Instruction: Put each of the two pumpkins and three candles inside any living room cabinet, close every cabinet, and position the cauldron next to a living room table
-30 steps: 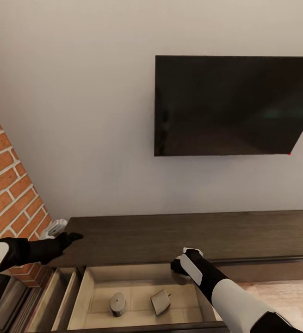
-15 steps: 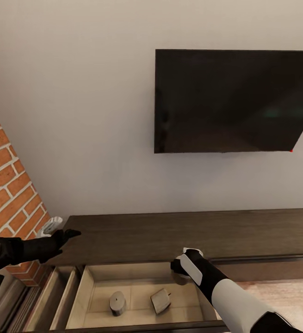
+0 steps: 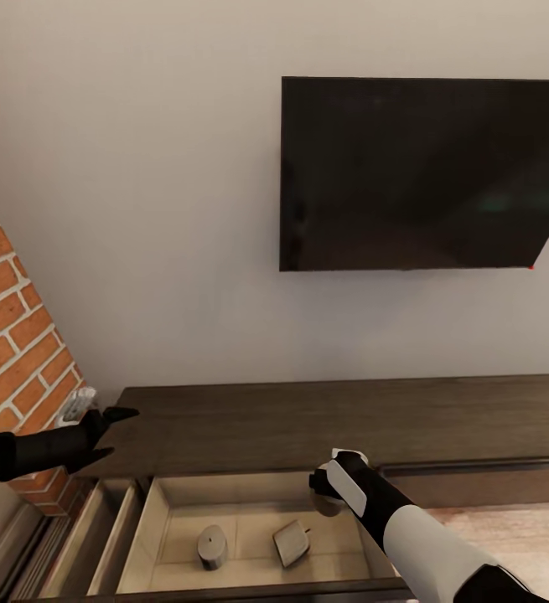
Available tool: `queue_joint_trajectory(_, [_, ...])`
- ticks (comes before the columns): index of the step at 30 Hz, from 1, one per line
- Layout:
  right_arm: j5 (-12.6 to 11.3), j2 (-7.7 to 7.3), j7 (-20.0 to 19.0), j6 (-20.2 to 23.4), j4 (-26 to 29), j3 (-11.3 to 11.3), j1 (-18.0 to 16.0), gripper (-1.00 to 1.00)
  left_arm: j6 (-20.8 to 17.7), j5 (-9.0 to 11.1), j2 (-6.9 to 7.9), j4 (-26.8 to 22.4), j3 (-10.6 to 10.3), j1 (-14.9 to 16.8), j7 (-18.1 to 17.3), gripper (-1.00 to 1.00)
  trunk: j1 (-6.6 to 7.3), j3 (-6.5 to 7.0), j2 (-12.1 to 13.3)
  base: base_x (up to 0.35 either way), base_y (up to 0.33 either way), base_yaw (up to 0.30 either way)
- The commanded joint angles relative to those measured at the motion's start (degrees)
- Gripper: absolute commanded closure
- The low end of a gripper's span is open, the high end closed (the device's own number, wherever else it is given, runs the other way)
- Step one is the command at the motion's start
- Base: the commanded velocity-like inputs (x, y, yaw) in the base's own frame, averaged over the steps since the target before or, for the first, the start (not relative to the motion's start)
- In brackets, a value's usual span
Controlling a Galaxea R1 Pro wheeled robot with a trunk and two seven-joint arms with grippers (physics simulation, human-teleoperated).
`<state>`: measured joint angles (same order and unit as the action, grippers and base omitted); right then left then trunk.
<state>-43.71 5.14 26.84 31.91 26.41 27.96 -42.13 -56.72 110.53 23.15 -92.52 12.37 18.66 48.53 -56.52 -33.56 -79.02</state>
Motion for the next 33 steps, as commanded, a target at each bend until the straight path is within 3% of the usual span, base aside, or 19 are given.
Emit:
queue_joint_trajectory(1, [-0.59,-0.05,0.50,0.08,0.07,0.43,-0.06,1.00,-0.16,1.47,0.23,-0.03,0.26,-0.08,0.60,-1.00,-0.23,-0.24,-0.45,0.000,0.000,0.000])
queue_joint_trajectory(12, [-0.65,-0.05,1.16,0.44,-0.52,0.41,-0.06,1.00,-0.23,7.32,1.05,-0.03,0.87,-0.80,0.60,-1.00,-2.64,-2.22,-4.86,0.000,0.000,0.000])
queue_joint_trajectory(18, [-0.67,-0.06,1.30,0.76,-0.57,0.35,-0.06,1.00,-0.23,7.84,1.85,-0.03,0.84,-1.15,0.60,-1.00,-3.96,-3.29,-7.27,0.000,0.000,0.000])
queue_joint_trajectory(33, [-0.68,-0.44,1.01,0.79,-0.57,0.31,-0.06,1.00,-0.23,8.21,1.90,-0.03,0.82,-1.17,0.60,-1.00,-7.25,-5.99,-13.29,0.000,0.000,0.000])
